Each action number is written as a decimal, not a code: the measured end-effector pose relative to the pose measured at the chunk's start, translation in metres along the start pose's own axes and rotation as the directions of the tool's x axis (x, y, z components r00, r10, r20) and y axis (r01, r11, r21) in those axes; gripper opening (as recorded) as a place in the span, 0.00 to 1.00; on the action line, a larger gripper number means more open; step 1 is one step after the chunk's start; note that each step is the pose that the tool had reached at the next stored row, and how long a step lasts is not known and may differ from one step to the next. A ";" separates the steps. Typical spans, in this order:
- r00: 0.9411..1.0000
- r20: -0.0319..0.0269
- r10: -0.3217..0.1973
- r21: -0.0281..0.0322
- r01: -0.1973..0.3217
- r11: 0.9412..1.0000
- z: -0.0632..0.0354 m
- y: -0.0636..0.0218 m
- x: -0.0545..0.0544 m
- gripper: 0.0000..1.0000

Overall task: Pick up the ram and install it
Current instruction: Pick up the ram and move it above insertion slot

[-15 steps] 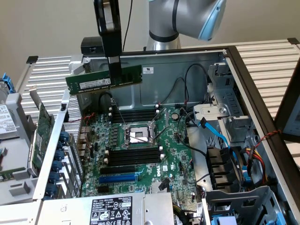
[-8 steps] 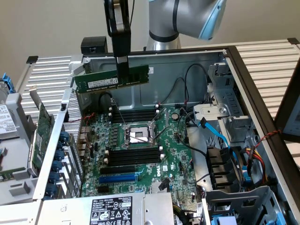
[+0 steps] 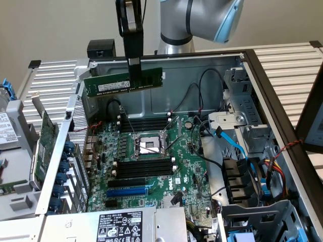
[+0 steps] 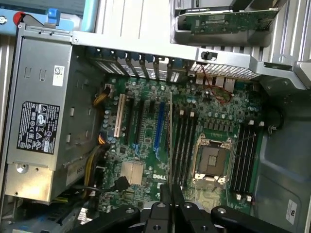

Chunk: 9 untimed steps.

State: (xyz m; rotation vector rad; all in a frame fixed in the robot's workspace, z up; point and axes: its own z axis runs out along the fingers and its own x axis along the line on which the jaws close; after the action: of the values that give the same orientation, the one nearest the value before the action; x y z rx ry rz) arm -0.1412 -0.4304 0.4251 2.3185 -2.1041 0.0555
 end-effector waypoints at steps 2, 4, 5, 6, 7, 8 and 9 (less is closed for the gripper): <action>1.000 0.000 0.007 0.000 -0.007 1.000 0.0004 -0.0007 -0.001 0.13; 1.000 0.000 0.009 0.000 -0.009 1.000 0.0012 -0.0013 -0.004 0.13; 1.000 0.000 0.010 0.000 -0.010 1.000 0.0017 -0.0017 -0.006 0.13; 1.000 0.000 0.010 0.001 -0.010 1.000 0.0017 -0.0022 -0.008 0.13; 1.000 -0.001 0.010 0.002 -0.010 1.000 0.0018 -0.0029 -0.011 0.13; 1.000 -0.001 0.010 0.003 -0.010 1.000 0.0020 -0.0035 -0.013 0.13; 1.000 -0.001 0.010 0.004 -0.010 1.000 0.0022 -0.0041 -0.015 0.13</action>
State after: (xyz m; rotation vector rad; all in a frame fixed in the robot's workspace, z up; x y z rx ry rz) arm -0.1386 -0.4151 0.4225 2.3094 -2.1175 0.0602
